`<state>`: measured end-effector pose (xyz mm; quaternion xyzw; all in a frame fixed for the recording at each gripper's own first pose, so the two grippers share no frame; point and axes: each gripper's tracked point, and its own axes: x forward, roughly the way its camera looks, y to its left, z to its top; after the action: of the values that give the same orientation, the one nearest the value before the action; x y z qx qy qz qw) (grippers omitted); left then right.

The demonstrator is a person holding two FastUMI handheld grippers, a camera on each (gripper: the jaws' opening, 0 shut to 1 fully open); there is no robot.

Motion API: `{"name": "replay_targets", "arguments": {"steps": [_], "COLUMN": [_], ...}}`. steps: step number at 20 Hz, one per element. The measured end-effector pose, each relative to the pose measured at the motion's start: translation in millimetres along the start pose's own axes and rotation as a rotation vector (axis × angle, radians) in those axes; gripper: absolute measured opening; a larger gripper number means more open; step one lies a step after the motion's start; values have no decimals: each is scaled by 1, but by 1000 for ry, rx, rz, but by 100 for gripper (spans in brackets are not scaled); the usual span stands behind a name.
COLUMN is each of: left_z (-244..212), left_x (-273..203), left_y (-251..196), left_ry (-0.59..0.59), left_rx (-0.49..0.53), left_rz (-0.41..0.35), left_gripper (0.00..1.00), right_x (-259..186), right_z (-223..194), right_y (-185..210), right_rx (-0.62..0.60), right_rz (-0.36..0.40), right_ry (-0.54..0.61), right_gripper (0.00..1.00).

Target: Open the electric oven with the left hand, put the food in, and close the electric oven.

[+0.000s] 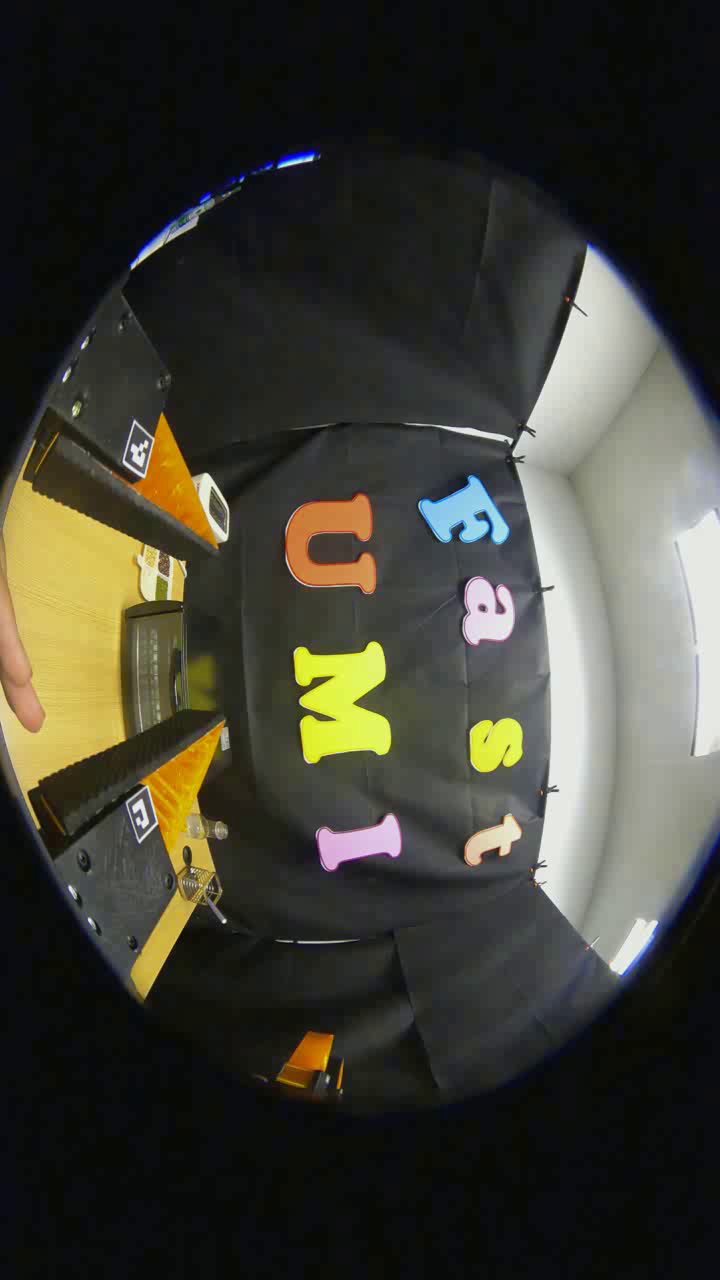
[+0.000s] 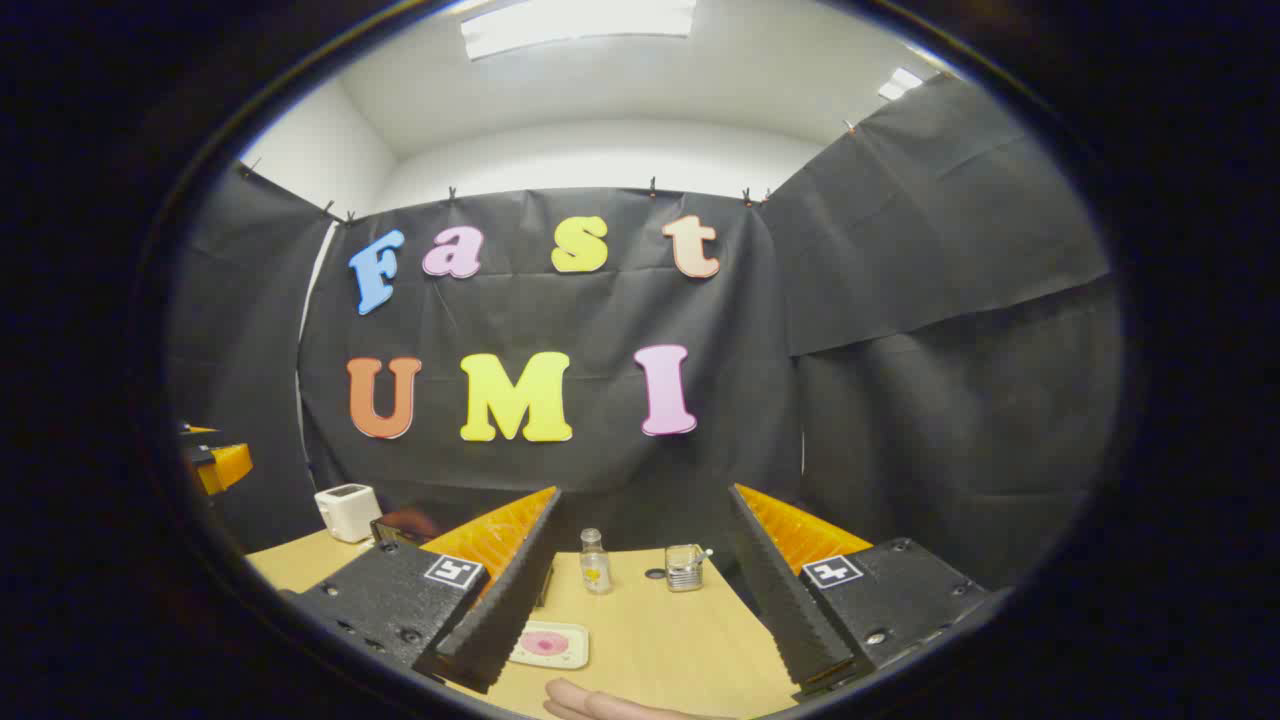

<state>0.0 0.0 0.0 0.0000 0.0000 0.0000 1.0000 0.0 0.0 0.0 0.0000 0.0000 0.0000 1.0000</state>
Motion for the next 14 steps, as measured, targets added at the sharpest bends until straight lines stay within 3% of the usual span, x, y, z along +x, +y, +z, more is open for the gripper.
{"name": "replay_targets", "arguments": {"steps": [14], "left_z": [5], "left_x": [26], "left_y": [-8], "left_ry": [-41], "left_rx": [-32], "left_rz": [-20], "left_gripper": [96], "right_x": [10], "right_z": [2], "right_y": [4], "right_rx": [-7], "right_rz": [13], "right_ry": [-21], "right_gripper": [99]}}
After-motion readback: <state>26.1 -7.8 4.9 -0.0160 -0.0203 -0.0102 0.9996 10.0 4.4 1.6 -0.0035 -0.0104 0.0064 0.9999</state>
